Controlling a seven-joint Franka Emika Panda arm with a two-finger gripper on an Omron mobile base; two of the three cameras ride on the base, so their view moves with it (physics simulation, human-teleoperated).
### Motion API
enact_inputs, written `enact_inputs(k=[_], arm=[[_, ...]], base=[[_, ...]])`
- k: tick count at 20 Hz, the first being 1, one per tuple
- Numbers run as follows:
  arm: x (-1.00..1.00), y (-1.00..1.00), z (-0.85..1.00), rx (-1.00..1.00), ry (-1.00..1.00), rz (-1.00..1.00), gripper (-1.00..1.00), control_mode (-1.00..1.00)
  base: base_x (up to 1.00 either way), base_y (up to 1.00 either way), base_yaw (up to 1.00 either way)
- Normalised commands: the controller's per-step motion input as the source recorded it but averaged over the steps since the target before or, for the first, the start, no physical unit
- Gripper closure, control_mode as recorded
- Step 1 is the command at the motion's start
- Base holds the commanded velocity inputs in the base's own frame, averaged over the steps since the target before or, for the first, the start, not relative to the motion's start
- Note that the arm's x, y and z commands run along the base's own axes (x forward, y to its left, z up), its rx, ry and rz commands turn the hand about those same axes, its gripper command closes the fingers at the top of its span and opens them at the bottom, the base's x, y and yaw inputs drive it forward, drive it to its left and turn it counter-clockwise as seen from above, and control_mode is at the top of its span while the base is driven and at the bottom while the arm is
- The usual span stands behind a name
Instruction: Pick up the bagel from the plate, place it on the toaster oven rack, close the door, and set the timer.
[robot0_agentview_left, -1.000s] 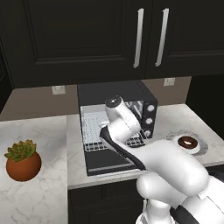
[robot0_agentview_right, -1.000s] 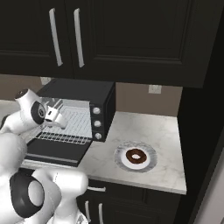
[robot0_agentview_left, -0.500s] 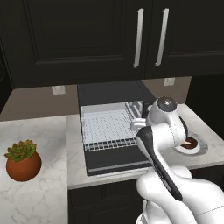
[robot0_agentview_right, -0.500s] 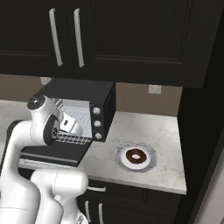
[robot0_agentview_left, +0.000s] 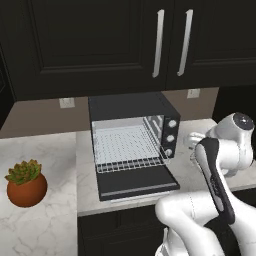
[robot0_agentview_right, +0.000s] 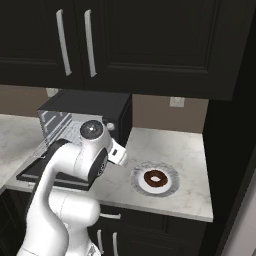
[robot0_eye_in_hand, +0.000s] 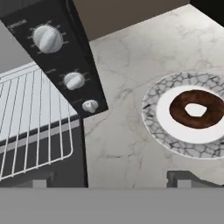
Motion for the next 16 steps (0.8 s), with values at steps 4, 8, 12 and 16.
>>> enact_inputs(k=[4, 8, 12, 16], arm=[[0.00, -0.88, -0.07, 0.00, 0.12, 0.00, -1.00, -1.00], [0.01, -0.72, -0.07, 0.00, 0.15, 0.01, -1.00, -1.00], [0.09, -0.53, -0.06, 0.00, 0.16, 0.04, -1.00, -1.00], [0.22, -0.37, -0.13, 0.00, 0.20, 0.07, -1.00, -1.00]], base=[[0.00, 0.00, 0.00], [0.00, 0.00, 0.00], [0.00, 0.00, 0.00], [0.00, 0.00, 0.00]])
